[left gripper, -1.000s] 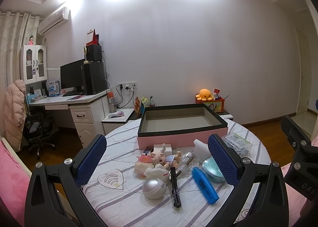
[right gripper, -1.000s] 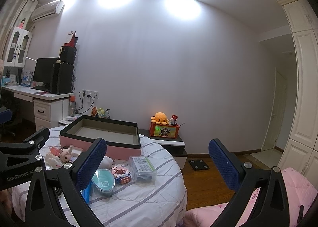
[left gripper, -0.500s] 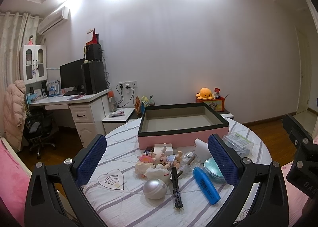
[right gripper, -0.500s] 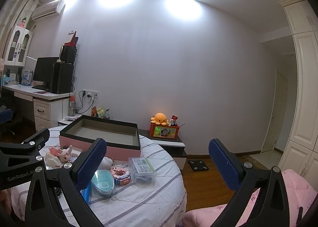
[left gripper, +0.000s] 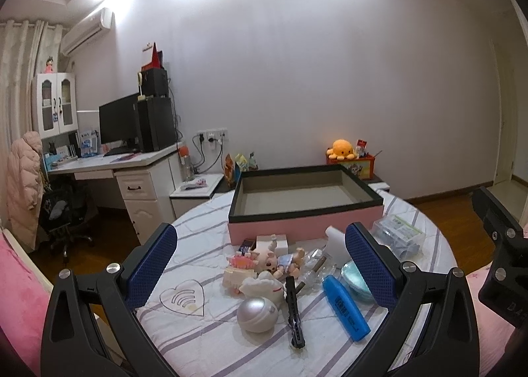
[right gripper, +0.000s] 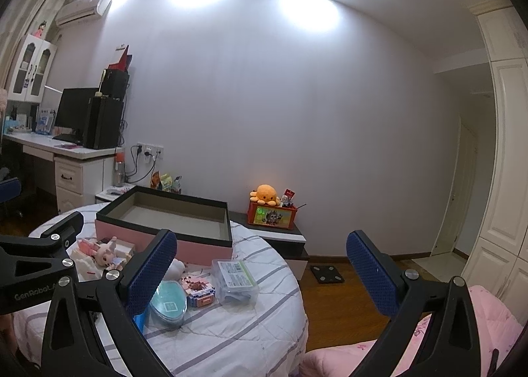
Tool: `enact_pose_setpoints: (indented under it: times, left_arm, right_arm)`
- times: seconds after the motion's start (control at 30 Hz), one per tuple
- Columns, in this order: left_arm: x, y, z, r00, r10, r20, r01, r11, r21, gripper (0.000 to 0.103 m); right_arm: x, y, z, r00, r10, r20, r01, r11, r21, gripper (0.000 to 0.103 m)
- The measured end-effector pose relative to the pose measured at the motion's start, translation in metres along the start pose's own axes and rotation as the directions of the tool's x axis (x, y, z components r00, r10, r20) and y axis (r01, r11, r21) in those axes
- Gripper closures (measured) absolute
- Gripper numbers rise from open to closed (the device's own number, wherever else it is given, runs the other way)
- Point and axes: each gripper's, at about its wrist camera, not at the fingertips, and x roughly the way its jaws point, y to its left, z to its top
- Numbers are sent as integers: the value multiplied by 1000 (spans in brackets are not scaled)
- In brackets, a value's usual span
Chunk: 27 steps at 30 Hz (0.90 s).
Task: Organize rigid objects
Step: 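Grasp the clear labeled plastic box with the right tool while the left tool grasps the white-pink block figure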
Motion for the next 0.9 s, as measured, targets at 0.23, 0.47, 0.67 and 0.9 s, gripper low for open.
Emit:
enact_pose_setpoints:
  times: [0.23,0.47,0.67,0.9]
  left_arm:
    - [18,-1,-12,995,5,-100,-4,1000,19,0]
    - [38,-4,-39,968,-1,-253,12,999,43,0]
    - [47,-6,-60,943,-14,-333,32,998,46,0]
    - [52,-8,-76,922,-31,-387,56,997,54,0]
  right_arm:
    - [22,1,-6,990,64,-128,-61,998,24,0]
    - [42,11,-27,960,72,-272,-78,997,-11,0]
    - [53,22,-49,926,75,-369,-98,994,-44,0]
    - [60,28,-64,894,79,-441,-114,992,-54,0]
